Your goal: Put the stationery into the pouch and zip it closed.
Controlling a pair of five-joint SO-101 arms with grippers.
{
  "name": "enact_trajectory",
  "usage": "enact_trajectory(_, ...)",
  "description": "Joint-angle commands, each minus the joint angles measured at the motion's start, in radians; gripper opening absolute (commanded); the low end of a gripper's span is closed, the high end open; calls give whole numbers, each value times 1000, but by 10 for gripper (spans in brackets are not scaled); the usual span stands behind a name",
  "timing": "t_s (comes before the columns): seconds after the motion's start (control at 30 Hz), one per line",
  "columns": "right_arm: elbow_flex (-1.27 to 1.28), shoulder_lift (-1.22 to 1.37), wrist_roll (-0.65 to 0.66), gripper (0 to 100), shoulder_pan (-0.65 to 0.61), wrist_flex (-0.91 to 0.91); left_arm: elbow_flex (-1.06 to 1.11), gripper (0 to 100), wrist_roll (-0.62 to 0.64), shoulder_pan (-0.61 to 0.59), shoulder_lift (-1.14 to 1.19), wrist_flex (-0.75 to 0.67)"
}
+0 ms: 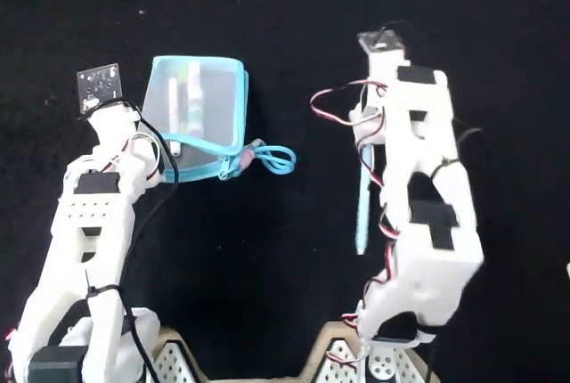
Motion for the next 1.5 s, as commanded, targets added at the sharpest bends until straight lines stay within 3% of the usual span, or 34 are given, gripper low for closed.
enact_trajectory(0.0, 85, -134, -54, 11, 28, -97, 47, 30, 11, -25, 12, 3)
enact_trajectory(0.37, 372, -300, -55, 15, -8, -253, 51, 30, 11, -27, 17, 5)
enact_trajectory(0.63, 535, -337, -61, 241, -72, -407, 51, 30, 11, -25, 21, 3)
enact_trajectory(0.77, 630, -346, -169, 240, -68, -534, 50, 30, 11, -25, 21, 3)
enact_trajectory(0.9, 694, -346, -195, 240, -61, -624, 50, 30, 11, -25, 21, 3)
enact_trajectory(1.47, 696, -341, -195, 240, -61, -638, 53, 30, 11, -27, 23, 5)
